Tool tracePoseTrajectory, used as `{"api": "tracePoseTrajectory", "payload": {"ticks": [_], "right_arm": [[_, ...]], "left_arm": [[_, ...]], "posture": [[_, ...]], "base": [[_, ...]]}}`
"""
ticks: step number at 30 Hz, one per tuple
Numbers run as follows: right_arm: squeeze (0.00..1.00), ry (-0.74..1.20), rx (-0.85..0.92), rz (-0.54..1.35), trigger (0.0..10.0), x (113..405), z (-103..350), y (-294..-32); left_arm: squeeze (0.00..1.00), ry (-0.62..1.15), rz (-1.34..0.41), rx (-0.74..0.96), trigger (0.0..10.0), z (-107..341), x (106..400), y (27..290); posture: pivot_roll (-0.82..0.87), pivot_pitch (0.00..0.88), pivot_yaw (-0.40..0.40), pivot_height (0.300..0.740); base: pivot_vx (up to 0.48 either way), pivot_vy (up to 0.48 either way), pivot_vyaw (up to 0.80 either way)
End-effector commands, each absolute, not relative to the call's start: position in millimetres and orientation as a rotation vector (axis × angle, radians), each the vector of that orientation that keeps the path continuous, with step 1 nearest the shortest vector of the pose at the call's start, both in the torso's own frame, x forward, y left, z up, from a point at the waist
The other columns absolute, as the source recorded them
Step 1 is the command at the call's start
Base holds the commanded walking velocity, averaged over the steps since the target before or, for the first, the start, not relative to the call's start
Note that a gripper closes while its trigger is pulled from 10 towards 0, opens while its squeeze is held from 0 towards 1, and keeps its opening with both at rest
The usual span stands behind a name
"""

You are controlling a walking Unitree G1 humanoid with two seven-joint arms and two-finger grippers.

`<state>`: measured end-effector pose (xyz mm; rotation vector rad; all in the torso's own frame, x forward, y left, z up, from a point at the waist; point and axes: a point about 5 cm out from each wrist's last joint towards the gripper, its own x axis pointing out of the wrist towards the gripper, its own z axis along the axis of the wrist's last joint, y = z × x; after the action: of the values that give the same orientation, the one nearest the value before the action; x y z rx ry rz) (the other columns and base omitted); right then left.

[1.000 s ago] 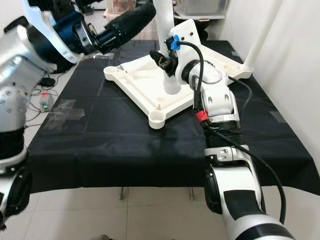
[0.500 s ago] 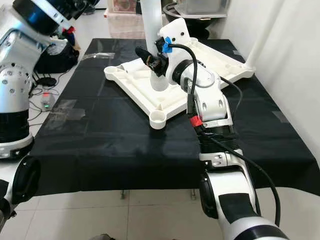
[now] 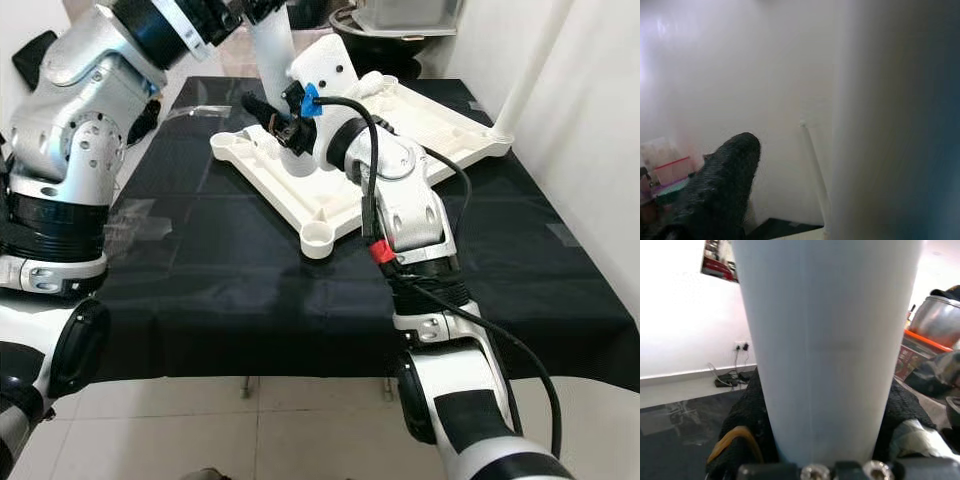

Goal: Building children table

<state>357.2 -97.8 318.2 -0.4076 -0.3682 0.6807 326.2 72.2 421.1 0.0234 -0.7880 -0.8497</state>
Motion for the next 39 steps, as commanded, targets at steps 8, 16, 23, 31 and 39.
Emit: {"api": "tracePoseTrajectory", "payload": {"ticks": [8,16,23,31,39], "right_arm": [[0.00,-0.348,-0.477,0.697,10.0,355.9,311.9,-89.6],[0.00,-0.334,-0.464,0.681,10.0,357.7,309.6,-89.5],[1.00,-0.405,-0.322,0.856,10.0,343.1,317.2,-82.3],[1.00,-0.400,-0.400,1.217,10.0,316.1,308.6,-77.9],[0.00,-0.309,-0.443,1.414,10.0,300.6,286.9,-55.5]], "left_arm": [[0.00,-0.794,-0.844,0.096,0.0,428.8,327.1,67.8],[0.00,-0.809,-0.859,0.091,0.0,434.7,323.5,71.9],[0.00,-0.788,-1.054,0.064,0.0,433.2,310.8,70.9],[0.00,-0.603,-1.477,0.069,0.0,413.2,292.2,73.1],[0.00,-0.498,-1.684,0.132,0.0,392.9,280.2,70.5]], "posture": [[0.04,0.002,0.008,0.740],[0.04,0.000,0.006,0.740],[0.04,0.000,0.018,0.740],[0.06,0.000,0.014,0.740],[0.05,0.000,0.016,0.740]], "base": [[0.000,0.000,0.00],[0.000,0.000,0.00],[0.000,0.000,0.00],[0.000,0.000,0.00],[0.000,0.000,0.00]]}}
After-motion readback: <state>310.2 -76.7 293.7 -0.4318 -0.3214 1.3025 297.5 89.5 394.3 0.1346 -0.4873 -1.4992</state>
